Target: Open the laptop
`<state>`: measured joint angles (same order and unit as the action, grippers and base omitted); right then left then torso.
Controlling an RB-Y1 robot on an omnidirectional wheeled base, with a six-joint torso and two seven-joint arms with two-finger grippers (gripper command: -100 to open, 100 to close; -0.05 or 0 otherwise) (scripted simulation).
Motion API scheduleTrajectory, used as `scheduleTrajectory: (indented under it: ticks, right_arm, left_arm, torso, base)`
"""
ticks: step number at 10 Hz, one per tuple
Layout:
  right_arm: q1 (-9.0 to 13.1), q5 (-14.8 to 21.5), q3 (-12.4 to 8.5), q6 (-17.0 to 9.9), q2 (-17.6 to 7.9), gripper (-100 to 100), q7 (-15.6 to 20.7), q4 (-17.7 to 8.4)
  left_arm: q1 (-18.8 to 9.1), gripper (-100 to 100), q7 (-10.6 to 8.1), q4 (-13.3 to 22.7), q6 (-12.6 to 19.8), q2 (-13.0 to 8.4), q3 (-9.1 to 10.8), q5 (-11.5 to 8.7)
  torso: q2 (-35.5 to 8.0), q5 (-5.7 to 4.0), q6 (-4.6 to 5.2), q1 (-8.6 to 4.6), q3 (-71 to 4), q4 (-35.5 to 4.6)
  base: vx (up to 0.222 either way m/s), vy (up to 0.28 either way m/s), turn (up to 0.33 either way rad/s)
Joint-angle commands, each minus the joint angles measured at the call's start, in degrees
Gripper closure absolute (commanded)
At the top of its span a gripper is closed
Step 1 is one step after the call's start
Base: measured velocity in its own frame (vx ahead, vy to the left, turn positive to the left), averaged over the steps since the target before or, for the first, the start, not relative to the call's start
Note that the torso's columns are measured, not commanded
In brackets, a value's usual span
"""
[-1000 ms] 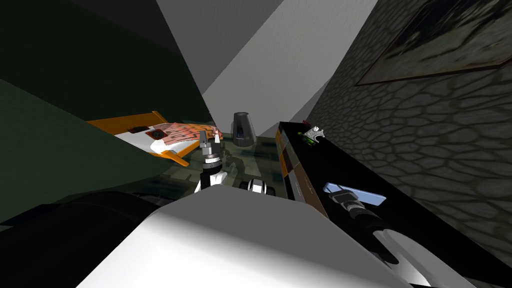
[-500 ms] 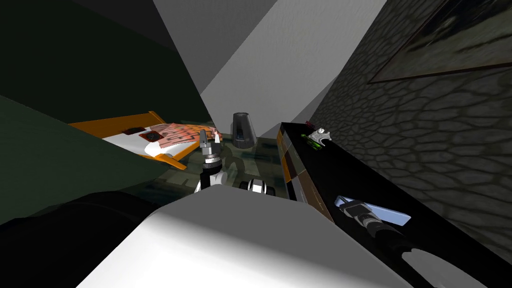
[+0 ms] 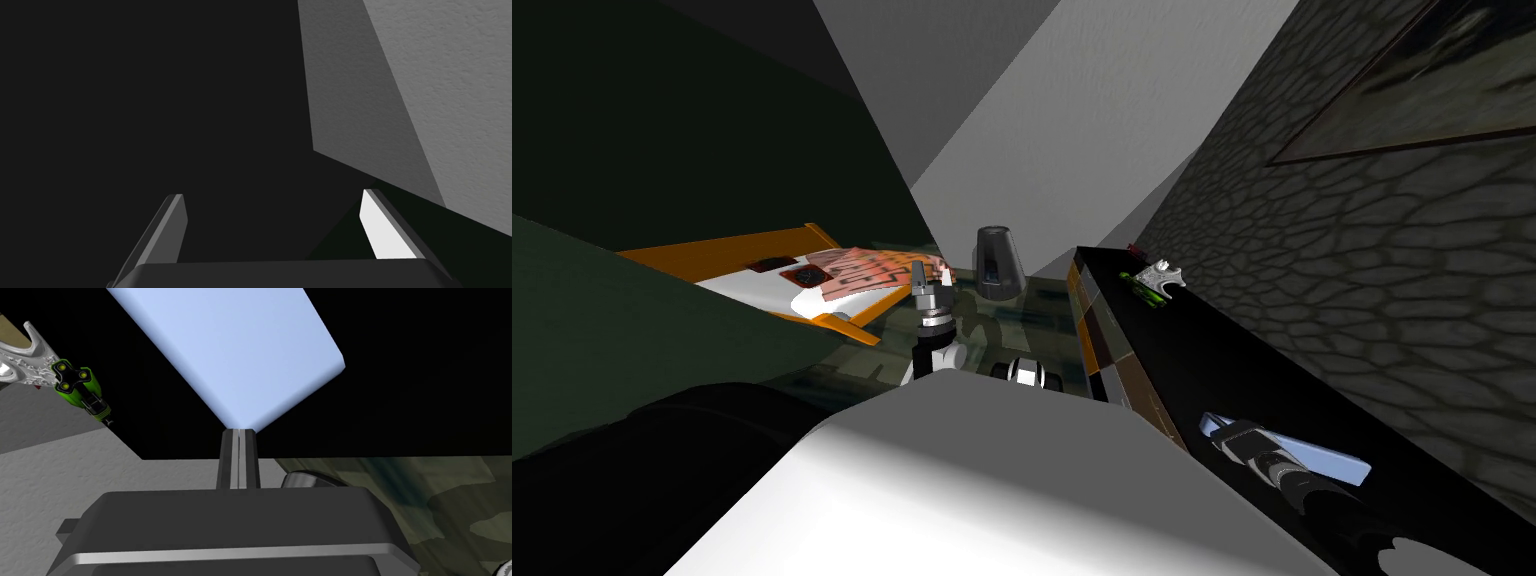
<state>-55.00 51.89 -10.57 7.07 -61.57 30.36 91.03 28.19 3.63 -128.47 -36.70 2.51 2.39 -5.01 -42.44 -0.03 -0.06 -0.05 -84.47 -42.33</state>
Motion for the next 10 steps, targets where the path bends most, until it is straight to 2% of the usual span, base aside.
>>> scheduleTrajectory:
  ticks: [1,2,3,6,10]
  right_arm:
    - [2.53,0.14,-1.70,0.58,0.31,-100,-0.49,1.74]
    - [3.99,0.33,-2.28,1.05,0.81,-100,-0.76,2.80]
    - [3.99,0.33,-2.28,1.05,0.81,-100,-0.76,2.80]
    - [6.22,0.70,-3.02,1.74,1.72,-100,-1.12,4.47]
    - [10.90,1.71,-3.94,2.49,4.41,-100,-1.16,7.92]
  left_arm:
    - [-0.01,0,0.00,0.00,0.00,0.00,0.00,0.00]
    - [-0.02,0,0.00,0.00,0.01,0.01,-0.01,0.00]
    - [-0.02,0,0.00,0.01,0.01,0.01,-0.01,0.00]
    - [-0.02,0,0.00,0.00,0.01,0.00,0.00,0.00]
    - [-0.02,0,0.00,0.01,0.01,0.00,-0.01,0.00]
  torso:
    - [-0.26,0.04,0.06,0.11,0.16,-0.08]
    - [-0.28,0.04,0.09,0.16,0.20,-0.09]
    - [-0.21,0.06,0.08,0.10,0.13,-0.06]
    - [0.34,0.01,0.06,0.00,-0.22,0.11]
    - [0.07,0.00,0.06,-0.02,-0.04,0.02]
  base:
    - [-0.079,0.053,-0.095]
    - [-0.129,0.045,-0.131]
    - [-0.129,0.032,-0.043]
    - [-0.086,0.024,-0.055]
    - [-0.119,0.013,-0.066]
